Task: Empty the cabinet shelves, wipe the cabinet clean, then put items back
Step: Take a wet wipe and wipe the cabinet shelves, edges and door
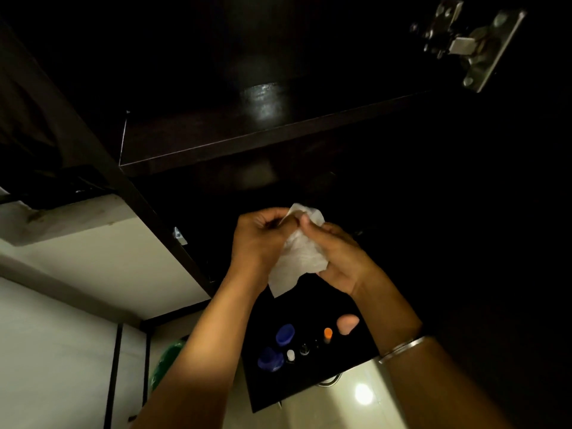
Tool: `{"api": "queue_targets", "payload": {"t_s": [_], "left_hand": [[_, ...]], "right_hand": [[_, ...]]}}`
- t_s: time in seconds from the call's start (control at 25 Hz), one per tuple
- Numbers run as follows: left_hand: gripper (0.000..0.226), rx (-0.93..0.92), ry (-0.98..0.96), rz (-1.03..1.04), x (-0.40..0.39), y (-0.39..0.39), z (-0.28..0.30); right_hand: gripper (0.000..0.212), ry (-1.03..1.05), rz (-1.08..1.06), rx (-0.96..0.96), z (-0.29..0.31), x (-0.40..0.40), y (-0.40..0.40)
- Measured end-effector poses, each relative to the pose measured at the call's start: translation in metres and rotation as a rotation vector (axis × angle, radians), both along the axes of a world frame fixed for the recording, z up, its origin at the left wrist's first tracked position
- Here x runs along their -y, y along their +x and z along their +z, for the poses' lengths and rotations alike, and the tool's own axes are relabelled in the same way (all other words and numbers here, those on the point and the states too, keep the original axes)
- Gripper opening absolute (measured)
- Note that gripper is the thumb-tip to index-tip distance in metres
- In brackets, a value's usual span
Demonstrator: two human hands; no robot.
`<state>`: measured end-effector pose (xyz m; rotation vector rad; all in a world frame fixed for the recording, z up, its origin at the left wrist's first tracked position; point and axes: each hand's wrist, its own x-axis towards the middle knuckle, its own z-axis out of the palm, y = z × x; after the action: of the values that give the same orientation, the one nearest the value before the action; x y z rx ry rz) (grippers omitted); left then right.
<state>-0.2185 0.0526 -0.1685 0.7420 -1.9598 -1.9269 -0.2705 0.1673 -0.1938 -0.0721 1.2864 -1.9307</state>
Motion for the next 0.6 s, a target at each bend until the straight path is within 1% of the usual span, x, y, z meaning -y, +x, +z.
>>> {"api": "queue_targets", "payload": {"t_s": [0.08,0.12,0.16,0.2,0.24,0.28,0.32,0.36,0.44,0.48,0.52,0.6], "left_hand": [[0.006,-0.05,-0.399,0.148,0.002,0.008,-0.002],[0.013,-0.11,-0.608,0.271,0.001,0.016,-0.001],[0.023,-0.19,-0.761,0.404,-0.002,0.028,0.001],[0.035,-0.273,-0.834,0.536,-0.004,0.042,0.001],[0.048,-0.348,-0.847,0.652,-0.003,0.055,0.0],[0.06,-0.389,-0.83,0.743,0.003,0.065,-0.004],[0.07,-0.394,-0.795,0.803,0.012,0.071,-0.009],[0.077,-0.375,-0.744,0.833,0.023,0.073,-0.013],[0.084,-0.346,-0.604,0.802,0.042,0.068,-0.018],[0.081,-0.336,-0.543,0.767,0.047,0.061,-0.018],[0.073,-0.324,-0.497,0.753,0.05,0.055,-0.015],[0.047,-0.345,-0.475,0.765,0.056,0.045,-0.012]], "right_hand": [[0.034,0.09,-0.201,-0.026,-0.004,0.007,-0.003],[0.03,0.153,-0.323,-0.04,-0.005,0.009,-0.008],[0.028,0.216,-0.441,-0.071,-0.005,0.011,-0.015],[0.028,0.261,-0.554,-0.098,-0.004,0.012,-0.022],[0.025,0.263,-0.666,-0.107,-0.002,0.012,-0.028],[0.017,0.242,-0.775,-0.1,0.005,0.015,-0.032],[0.01,0.203,-0.873,-0.099,0.012,0.019,-0.036],[0.01,0.166,-0.95,-0.118,0.018,0.026,-0.04],[0.016,0.099,-1.009,-0.222,0.025,0.049,-0.056],[0.027,0.124,-0.998,-0.289,0.028,0.062,-0.064],[0.043,0.199,-0.972,-0.371,0.029,0.076,-0.073],[0.077,0.434,-0.891,-0.515,0.019,0.106,-0.08]]}}
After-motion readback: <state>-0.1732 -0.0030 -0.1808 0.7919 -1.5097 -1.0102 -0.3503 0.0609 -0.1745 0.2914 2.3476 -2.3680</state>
